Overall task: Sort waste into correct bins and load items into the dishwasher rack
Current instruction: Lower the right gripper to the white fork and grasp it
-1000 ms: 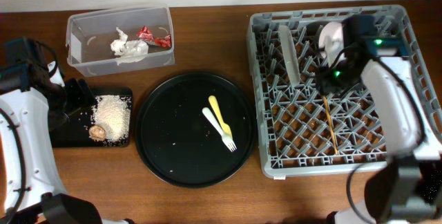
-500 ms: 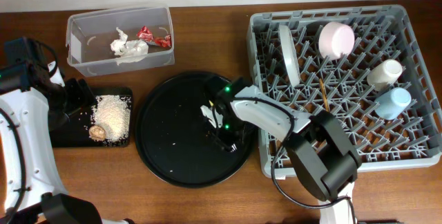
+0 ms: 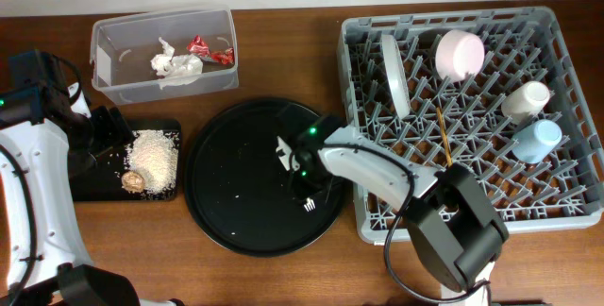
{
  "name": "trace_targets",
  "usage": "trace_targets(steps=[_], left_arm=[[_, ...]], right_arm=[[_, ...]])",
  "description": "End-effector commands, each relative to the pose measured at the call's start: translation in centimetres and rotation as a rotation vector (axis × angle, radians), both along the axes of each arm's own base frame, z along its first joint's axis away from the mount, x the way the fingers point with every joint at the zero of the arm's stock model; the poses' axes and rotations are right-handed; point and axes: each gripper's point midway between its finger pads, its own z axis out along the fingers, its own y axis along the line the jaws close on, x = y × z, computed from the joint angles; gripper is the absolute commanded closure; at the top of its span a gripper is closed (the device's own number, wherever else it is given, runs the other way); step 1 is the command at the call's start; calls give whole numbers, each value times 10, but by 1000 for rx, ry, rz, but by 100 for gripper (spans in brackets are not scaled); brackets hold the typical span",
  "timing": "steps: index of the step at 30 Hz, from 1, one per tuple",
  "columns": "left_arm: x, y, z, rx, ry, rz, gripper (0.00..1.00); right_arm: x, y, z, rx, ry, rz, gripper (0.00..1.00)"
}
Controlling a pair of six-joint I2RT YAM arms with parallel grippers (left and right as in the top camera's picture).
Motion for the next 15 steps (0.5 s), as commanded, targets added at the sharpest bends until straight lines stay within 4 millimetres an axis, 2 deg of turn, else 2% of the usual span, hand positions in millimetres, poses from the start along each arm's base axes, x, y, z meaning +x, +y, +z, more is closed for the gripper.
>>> trace_targets(steps=[1,3,6,9,12,15], left_arm=[[0,-1,1,-1,-4,5,22],[0,-1,1,0,-4,5,22],[0,-1,1,-1,-4,5,22],[0,-1,1,-1,-4,5,22],[0,-1,1,0,-3,5,22],[0,-1,1,-1,-2,5,22]], right_arm=[[-9,13,-4,-69,-65,20,46],[-8,14,-13,-122,-101,-27,46],[10,3,-12,-182,-194,-74,46],[9,4,-16,-181,-185,-72,45],[6,3,-29,-203,-158,-67,46],[7,7,-31,-184,-153,-68,53]])
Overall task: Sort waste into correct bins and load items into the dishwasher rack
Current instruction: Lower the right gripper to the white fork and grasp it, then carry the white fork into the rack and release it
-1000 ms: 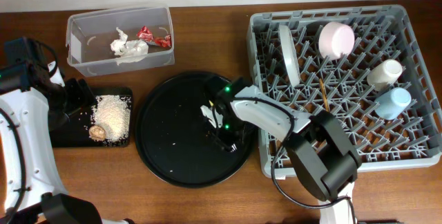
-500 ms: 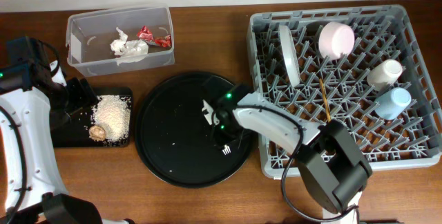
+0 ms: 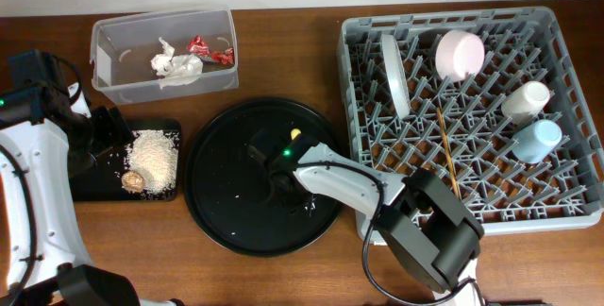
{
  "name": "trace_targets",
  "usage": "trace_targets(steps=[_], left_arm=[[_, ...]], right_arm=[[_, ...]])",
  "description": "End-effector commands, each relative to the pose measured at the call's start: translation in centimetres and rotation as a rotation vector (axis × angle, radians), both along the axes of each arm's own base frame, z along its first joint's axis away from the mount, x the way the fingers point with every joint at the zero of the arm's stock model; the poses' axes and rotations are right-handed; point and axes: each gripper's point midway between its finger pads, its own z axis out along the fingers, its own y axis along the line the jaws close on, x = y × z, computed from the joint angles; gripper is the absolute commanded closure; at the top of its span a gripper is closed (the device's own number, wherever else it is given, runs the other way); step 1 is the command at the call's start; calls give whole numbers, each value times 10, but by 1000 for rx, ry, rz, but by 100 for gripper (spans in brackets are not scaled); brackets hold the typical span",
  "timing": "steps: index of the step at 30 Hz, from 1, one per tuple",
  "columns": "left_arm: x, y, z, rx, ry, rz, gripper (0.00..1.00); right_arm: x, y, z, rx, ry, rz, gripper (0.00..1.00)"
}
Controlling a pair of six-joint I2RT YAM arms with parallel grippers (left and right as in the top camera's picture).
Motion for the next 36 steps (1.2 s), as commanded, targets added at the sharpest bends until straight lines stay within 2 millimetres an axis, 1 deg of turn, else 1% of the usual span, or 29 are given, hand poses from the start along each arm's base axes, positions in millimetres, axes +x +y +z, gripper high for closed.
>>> trace_targets(steps=[1,2,5,8,10,14,17,18,19,20,21,22,23,24,26,27,28,30,31,32,33,35,36], left_arm=[[0,-1,1,0,-3,5,22],[0,-1,1,0,-3,5,22],[0,-2,1,-1,-3,4,22],[0,-1,1,0,-3,5,22],[0,-1,1,0,-3,5,22],[0,-1,1,3,-2,5,22],[0,-1,1,3,-2,5,22],[0,-1,1,3,-2,5,22],[0,-1,1,3,-2,5,22],[0,-1,1,3,-2,6,22],[0,-1,1,3,-2,5,22],[0,-1,1,3,-2,6,22],[0,-1,1,3,-2,6,22],[0,-1,1,3,-2,6,22],[0,-1,1,3,-2,6,22],[0,-1,1,3,-2,6,22],[0,-1,1,3,-2,5,22],[0,-1,1,3,-2,6,22],[0,-1,1,3,-2,6,22],[0,-1,1,3,-2,6,22],[0,-1,1,3,-2,6,22],[0,-1,1,3,-2,5,22],[0,0,1,5,-2,6,22]], right_arm=[[2,0,-4,-3,1,-16,61],[2,0,-4,-3,2,-16,67],[2,0,-4,-3,2,-16,73],[1,1,-4,0,8,-16,78],[-3,3,0,10,32,-15,78],[5,10,44,87,-41,-7,78],[17,-2,93,119,-153,-26,78],[22,-12,111,140,-176,-53,78],[29,-36,140,165,-216,-65,78],[34,-56,159,177,-245,-94,78],[37,-72,173,184,-266,-121,78],[46,-112,201,189,-318,-181,78],[51,-143,214,177,-349,-225,77],[57,-183,217,144,-351,-279,77],[60,-240,207,62,-308,-312,77],[62,-256,202,38,-290,-304,77],[63,-269,192,22,-258,-296,77],[66,-280,167,36,-179,-306,78],[70,-283,149,25,-128,-301,78],[73,-284,138,17,-98,-284,77],[77,-288,113,-15,-33,-285,78],[83,-289,83,-34,31,-285,78],[84,-290,73,-37,54,-289,78]])
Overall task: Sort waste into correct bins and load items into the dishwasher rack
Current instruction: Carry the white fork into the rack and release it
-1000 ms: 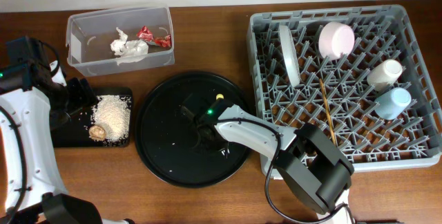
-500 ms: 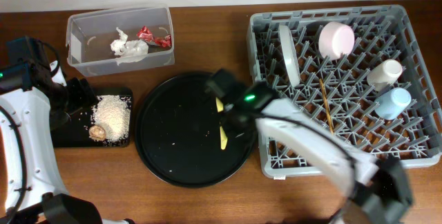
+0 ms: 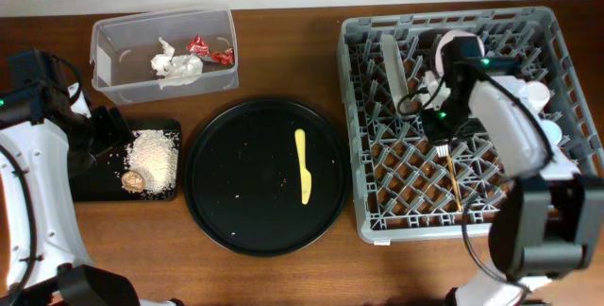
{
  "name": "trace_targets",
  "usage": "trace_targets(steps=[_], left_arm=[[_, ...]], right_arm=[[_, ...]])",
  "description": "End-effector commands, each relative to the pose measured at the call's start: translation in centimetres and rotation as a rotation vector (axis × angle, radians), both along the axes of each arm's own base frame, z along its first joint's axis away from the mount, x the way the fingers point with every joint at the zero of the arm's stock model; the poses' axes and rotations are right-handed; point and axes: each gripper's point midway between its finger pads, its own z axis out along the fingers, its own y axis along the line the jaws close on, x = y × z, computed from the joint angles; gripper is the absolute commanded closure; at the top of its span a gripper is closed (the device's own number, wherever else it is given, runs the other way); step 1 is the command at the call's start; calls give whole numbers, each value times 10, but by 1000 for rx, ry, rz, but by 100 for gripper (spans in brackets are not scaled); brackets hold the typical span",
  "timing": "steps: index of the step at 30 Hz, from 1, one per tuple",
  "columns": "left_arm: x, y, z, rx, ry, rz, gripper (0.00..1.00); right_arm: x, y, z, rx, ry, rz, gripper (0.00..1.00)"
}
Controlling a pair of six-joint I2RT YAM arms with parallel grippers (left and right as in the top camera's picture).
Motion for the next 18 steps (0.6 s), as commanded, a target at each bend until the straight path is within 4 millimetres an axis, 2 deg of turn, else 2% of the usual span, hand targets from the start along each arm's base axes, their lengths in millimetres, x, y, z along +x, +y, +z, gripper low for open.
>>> trace_targets(steps=[1,4,9,10,14,18], left_arm=[[-1,0,1,6,-1,6,22],[-1,0,1,7,-2,7,22],[0,1,1,14,-1,8,22],[0,1,1,14,-1,8,22],[0,1,1,14,-2,8,22],[-1,1,1,13,1,8,22]], right_arm=[[1,-5,-16,-13,39,-1,78],[-1,-13,-12,-62,33,-22,78],[-1,-27,19,-57,-45,-75,78],[-1,-29,20,-53,-50,-85,79],[3,-32,12,-29,-63,-85,78],[1,-24,-5,17,-12,-58,78]])
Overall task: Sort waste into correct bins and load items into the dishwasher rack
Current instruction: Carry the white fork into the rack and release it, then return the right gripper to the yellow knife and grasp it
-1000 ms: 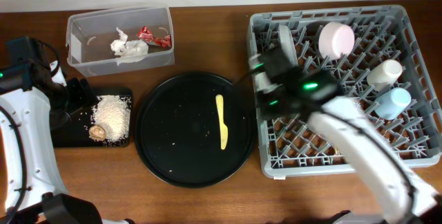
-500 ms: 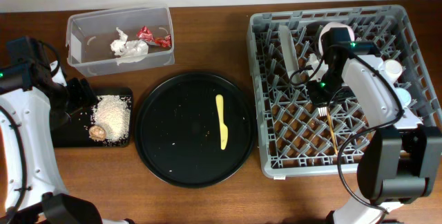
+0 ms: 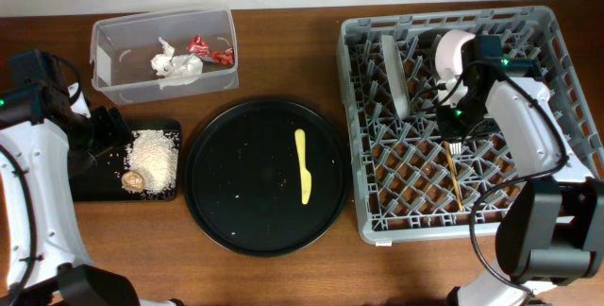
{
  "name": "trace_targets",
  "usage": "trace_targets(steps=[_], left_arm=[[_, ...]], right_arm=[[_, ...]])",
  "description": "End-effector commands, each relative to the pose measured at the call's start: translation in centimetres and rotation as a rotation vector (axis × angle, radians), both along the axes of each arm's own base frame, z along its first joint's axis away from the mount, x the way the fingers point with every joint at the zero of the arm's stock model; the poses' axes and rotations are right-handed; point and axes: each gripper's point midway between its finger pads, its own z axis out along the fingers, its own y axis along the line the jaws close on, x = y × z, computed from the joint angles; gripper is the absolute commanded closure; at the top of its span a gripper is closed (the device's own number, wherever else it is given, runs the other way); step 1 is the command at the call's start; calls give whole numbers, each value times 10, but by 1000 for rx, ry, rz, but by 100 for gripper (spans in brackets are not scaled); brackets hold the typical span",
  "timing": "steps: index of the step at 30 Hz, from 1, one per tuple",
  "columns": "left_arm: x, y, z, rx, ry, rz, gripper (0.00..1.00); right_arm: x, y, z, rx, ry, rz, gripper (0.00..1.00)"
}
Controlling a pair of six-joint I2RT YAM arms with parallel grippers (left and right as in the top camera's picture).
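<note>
The grey dishwasher rack (image 3: 359,108) fills the right side of the overhead view. My right gripper (image 3: 452,134) hangs over its middle, shut on a small white fork (image 3: 453,146) whose tines point down toward the grid. A yellow knife (image 3: 302,166) lies on the round black plate (image 3: 226,202). My left gripper (image 3: 102,125) sits at the far left edge of the black tray (image 3: 94,188) that holds a rice heap (image 3: 156,158). Whether its jaws are open cannot be made out.
A clear bin (image 3: 104,56) with wrappers and crumpled paper stands at the back left. In the rack are an upright white plate (image 3: 394,75), a pink bowl (image 3: 453,51) and a wooden stick (image 3: 453,183). My right arm covers the rack's right part.
My right gripper has shifted a little to the right over the rack's middle, the fork still in it. The left arm, the knife and the plate have not moved.
My right gripper was low over the black plate at the fork, then further left on the plate with the yellow knife showing beside it. Then it was over the rack with the fork, the plate keeping only the knife. Now it hangs slightly further right.
</note>
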Motion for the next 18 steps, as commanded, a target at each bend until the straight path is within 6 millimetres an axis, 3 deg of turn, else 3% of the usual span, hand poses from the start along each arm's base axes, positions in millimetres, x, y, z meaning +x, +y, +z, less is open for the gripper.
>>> trace_targets(steps=[1,2,3,5,8,9,10,11,13,14,16,18], left_arm=[[-1,0,1,6,-2,6,22],[-1,0,1,6,-2,6,22],[-1,0,1,6,-2,6,22],[-1,0,1,6,-1,6,22],[-1,0,1,6,-2,6,22],[0,0,1,6,-2,6,22],[0,0,1,7,-3,6,22],[0,0,1,7,-4,6,22],[0,0,1,7,-4,6,22],[0,0,1,7,-4,6,22],[0,0,1,6,-3,6,22],[-1,0,1,5,-1,6,22]], right_arm=[[-3,3,-10,21,32,13,77],[-3,4,-10,24,30,-3,49],[-3,4,-10,25,29,-27,35],[-1,7,4,46,22,-35,35],[9,23,70,132,-88,-22,38],[11,52,110,277,-180,18,38],[7,76,128,344,-221,57,37],[3,89,133,356,-224,64,37],[-10,158,128,379,-175,213,37],[-12,179,121,346,-161,226,36],[-16,237,89,279,-122,301,31],[-17,275,51,259,-63,321,31]])
